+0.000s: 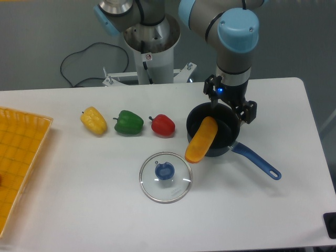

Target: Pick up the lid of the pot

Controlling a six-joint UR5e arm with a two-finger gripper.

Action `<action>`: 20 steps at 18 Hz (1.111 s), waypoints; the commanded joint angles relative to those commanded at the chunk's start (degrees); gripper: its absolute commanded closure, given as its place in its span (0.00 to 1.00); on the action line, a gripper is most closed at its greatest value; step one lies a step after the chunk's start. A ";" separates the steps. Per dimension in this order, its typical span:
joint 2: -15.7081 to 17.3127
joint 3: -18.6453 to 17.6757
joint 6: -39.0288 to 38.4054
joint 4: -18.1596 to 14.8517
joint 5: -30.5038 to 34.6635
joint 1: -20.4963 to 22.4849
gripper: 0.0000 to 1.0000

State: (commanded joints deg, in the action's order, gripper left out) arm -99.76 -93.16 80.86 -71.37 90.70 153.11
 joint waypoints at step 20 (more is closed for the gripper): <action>0.09 -2.20 -1.22 0.53 -3.07 -0.26 0.00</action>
State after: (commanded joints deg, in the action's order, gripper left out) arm -99.67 -95.36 79.64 -70.84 87.63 152.84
